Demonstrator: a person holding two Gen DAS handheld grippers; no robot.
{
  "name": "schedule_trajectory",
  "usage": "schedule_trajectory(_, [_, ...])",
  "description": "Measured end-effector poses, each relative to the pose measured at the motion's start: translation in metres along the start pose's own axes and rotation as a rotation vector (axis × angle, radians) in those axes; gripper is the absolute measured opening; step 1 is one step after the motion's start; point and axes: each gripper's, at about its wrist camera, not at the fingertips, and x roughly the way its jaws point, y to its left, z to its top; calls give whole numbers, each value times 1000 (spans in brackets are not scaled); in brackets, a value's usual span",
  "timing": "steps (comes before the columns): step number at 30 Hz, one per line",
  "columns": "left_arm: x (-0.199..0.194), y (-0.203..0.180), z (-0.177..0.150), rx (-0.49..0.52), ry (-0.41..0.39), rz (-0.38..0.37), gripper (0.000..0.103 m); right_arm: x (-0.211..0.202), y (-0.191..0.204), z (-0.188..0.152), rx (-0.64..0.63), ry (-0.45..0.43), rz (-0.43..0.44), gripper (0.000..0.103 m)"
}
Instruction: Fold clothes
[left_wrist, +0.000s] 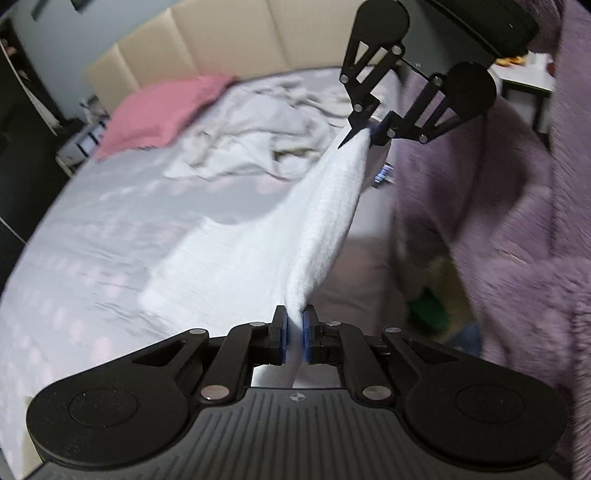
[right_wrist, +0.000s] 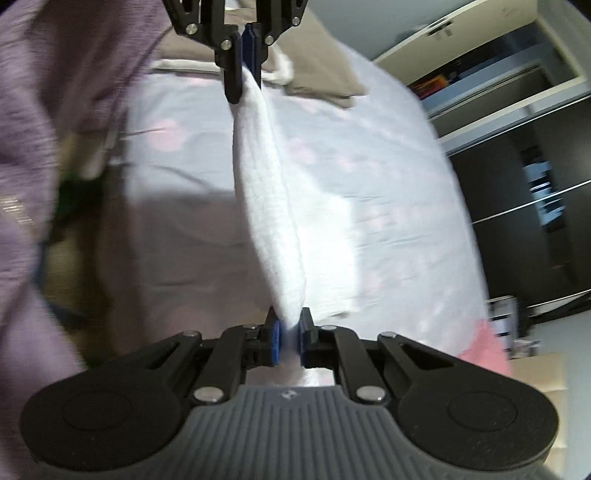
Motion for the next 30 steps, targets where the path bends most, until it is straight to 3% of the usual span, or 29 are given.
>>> schedule_trajectory(7, [-10, -13, -16, -16, 52, -93, 6, -13, 21, 2, 5, 2, 135, 11])
schedule_trajectory(16, [4, -3, -13, -28, 103, -66, 6, 8, 24, 8, 9, 24, 148, 11])
schedule_trajectory(30, [27, 68, 7, -51, 116, -5, 6, 46, -28, 11, 36, 32, 75, 11])
